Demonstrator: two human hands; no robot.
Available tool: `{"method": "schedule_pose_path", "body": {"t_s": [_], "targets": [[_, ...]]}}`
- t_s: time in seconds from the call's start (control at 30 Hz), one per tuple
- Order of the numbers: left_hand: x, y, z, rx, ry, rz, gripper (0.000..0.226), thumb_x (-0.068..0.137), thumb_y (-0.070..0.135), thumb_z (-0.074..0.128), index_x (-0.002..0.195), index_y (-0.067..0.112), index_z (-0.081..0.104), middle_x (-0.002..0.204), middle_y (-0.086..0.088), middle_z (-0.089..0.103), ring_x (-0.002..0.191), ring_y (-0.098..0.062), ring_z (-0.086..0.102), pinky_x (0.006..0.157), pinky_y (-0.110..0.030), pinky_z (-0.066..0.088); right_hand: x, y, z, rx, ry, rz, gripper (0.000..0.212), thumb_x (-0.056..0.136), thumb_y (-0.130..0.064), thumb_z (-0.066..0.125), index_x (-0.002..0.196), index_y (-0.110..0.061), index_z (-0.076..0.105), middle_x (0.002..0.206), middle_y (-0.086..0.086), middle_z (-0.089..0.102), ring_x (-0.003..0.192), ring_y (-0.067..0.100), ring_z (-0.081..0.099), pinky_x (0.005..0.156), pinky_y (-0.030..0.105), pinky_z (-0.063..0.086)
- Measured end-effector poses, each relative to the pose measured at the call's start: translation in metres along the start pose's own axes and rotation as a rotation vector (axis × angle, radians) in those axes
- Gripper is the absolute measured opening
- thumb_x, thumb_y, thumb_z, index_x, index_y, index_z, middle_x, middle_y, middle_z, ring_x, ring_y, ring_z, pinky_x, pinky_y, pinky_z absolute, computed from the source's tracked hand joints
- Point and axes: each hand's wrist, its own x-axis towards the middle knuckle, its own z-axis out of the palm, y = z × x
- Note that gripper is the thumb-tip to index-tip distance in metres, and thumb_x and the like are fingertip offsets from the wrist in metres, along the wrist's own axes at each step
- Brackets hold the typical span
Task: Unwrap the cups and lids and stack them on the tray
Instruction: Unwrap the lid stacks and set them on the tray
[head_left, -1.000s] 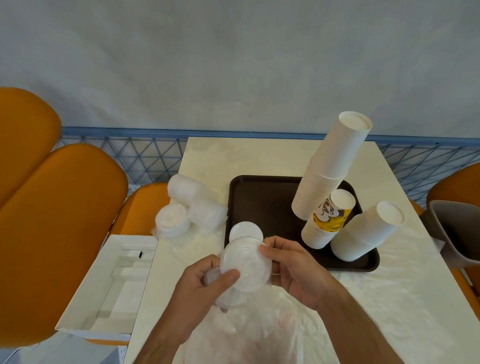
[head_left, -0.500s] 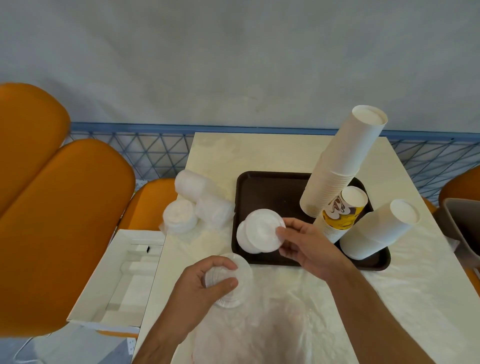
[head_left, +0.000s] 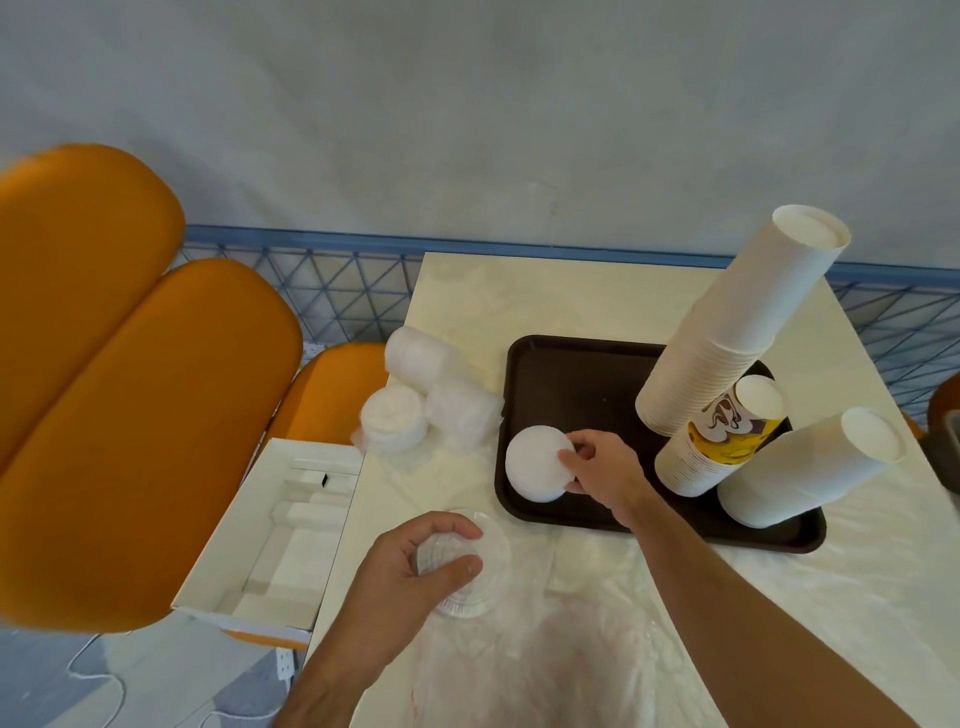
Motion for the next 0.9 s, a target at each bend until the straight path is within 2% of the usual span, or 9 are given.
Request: {"method": "schedule_pose_path", "body": {"t_s": [0.13, 0.23, 0.4, 0.53, 0.83, 0.9], "targets": [[-0.001, -0.001, -0.003, -0.013, 0.003, 0.001, 0.023, 0.081, 0.007, 0.077, 0.088, 0.029, 0.075, 0.106, 0.015, 0.072, 0.098, -0.002, 0.065, 0.082, -0.021, 0.052, 0.004, 0.009, 0.007, -0.133, 0.032, 0.007, 0.051, 0.094, -0.031, 0.07, 0.141, -0.021, 0.053, 0.141, 0.01, 0.05, 0.112, 0.027, 0.06, 0.088, 0.045, 0.061], [-0.001, 0.0, -0.004, -0.018, 0.0, -0.007, 0.024, 0.082, 0.006, 0.076, 0.087, 0.03, 0.075, 0.106, 0.016, 0.072, 0.096, -0.001, 0.065, 0.081, -0.021, 0.052, 0.004, 0.011, 0.012, -0.143, -0.01, 0.013, 0.063, 0.09, -0.039, 0.073, 0.145, -0.027, 0.045, 0.146, 0.007, 0.043, 0.121, 0.029, 0.052, 0.096, 0.05, 0.057], [-0.001, 0.001, -0.003, -0.005, -0.017, 0.003, 0.025, 0.082, 0.008, 0.077, 0.087, 0.032, 0.075, 0.105, 0.017, 0.071, 0.096, 0.001, 0.065, 0.08, -0.019, 0.052, 0.005, 0.009, 0.018, -0.15, -0.038, -0.009, 0.061, 0.093, -0.037, 0.07, 0.147, -0.025, 0.043, 0.144, 0.005, 0.049, 0.122, 0.027, 0.051, 0.096, 0.045, 0.057], [-0.001, 0.002, -0.003, -0.023, -0.023, 0.005, 0.026, 0.082, 0.006, 0.077, 0.086, 0.031, 0.075, 0.105, 0.014, 0.072, 0.096, -0.002, 0.066, 0.079, -0.018, 0.052, 0.009, 0.002, 0.018, -0.143, -0.034, 0.031, 0.056, 0.095, -0.033, 0.069, 0.144, -0.021, 0.046, 0.141, 0.006, 0.051, 0.109, 0.023, 0.051, 0.079, 0.035, 0.063], [-0.001, -0.002, -0.005, -0.023, -0.023, 0.002, 0.027, 0.081, 0.005, 0.077, 0.087, 0.032, 0.074, 0.105, 0.016, 0.071, 0.094, -0.001, 0.065, 0.076, -0.018, 0.052, 0.021, -0.011, 0.015, -0.192, -0.049, 0.12, 0.048, 0.094, -0.034, 0.07, 0.135, -0.018, 0.052, 0.119, 0.004, 0.054, 0.101, 0.023, 0.057, 0.077, 0.037, 0.064], [-0.001, -0.003, -0.005, -0.004, -0.011, 0.009, 0.033, 0.081, 0.007, 0.078, 0.094, 0.036, 0.072, 0.107, 0.018, 0.069, 0.096, -0.002, 0.063, 0.077, -0.02, 0.053, 0.022, -0.011, 0.015, -0.185, -0.054, 0.132, 0.046, 0.094, -0.034, 0.07, 0.134, -0.018, 0.052, 0.119, 0.005, 0.054, 0.103, 0.024, 0.056, 0.079, 0.038, 0.063]]}}
